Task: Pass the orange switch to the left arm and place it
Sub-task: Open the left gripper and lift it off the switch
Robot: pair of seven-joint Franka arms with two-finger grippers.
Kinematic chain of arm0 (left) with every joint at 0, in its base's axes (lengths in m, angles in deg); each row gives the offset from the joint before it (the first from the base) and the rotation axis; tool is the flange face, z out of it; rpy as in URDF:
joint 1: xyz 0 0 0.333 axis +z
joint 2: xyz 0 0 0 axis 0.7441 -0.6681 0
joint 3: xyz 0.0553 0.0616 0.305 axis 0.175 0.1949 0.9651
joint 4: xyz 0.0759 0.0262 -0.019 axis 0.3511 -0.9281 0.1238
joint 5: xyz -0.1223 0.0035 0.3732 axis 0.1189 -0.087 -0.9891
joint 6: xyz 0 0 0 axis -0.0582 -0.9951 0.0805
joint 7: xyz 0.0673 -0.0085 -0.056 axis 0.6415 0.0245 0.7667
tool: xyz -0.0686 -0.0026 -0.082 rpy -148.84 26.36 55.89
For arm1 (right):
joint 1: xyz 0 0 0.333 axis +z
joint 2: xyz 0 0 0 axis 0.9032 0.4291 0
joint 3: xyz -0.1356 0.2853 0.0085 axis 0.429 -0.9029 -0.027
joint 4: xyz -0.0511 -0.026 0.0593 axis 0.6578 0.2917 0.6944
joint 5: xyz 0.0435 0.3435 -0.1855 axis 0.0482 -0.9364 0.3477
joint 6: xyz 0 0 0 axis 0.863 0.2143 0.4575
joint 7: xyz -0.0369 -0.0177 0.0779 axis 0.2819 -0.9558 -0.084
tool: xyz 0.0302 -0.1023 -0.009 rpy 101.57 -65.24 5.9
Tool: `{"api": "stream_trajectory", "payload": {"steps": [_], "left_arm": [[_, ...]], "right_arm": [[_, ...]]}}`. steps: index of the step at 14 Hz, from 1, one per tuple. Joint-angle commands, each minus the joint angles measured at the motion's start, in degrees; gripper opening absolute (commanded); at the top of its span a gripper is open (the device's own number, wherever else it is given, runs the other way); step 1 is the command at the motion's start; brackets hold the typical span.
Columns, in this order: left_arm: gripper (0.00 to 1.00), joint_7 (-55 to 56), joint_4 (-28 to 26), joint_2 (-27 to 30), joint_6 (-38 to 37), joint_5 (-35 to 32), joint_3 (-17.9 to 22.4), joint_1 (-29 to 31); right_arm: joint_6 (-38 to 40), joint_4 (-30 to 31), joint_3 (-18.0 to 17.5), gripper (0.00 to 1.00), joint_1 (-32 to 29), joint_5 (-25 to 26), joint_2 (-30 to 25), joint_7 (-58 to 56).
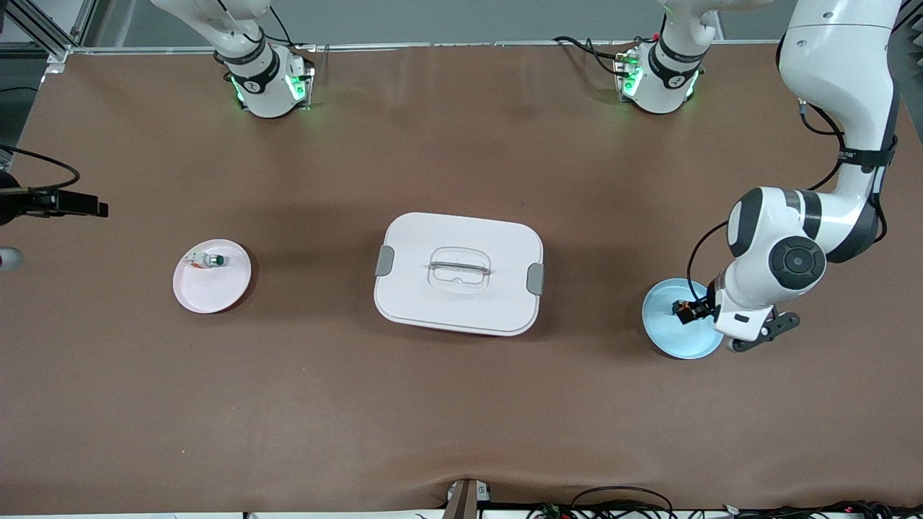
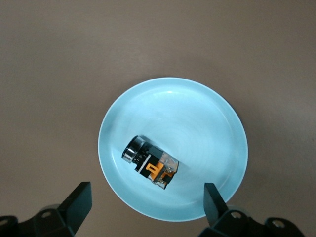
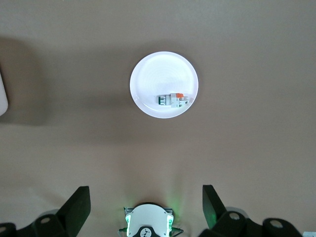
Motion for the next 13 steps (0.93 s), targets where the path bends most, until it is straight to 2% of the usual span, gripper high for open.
{"api": "stream_trajectory", "payload": {"steps": [1, 4, 6, 9, 13], "left_arm": [[1.00, -11.84, -0.85, 1.77, -0.85, 2.21, -0.65, 0.40], [1.00, -19.69, -0.41, 1.95, -0.77, 4.94, -0.65, 0.40], [1.00, -20.14, -0.41, 2.21, -0.85, 5.30, -0.65, 0.75], [1.00, -20.14, -0.58, 4.05, -0.85, 5.39, -0.56, 0.92], [1.00, -20.31, -1.02, 8.62, -1.55, 5.30, -0.56, 2.50]], "right_arm": [[0.56, 0.99, -0.16, 1.00, -0.02, -0.13, -3.12, 0.00], [1.36, 1.17, -0.16, 1.00, 1.21, 0.13, -4.80, 0.09], [0.66, 2.83, -0.07, 1.00, 1.21, -0.04, -5.58, 0.44], [-3.64, 9.15, -0.25, 1.00, 1.56, -0.13, -9.80, 1.66], [-4.09, 9.61, -0.25, 1.00, 3.59, -0.13, -10.42, 4.04]]}}
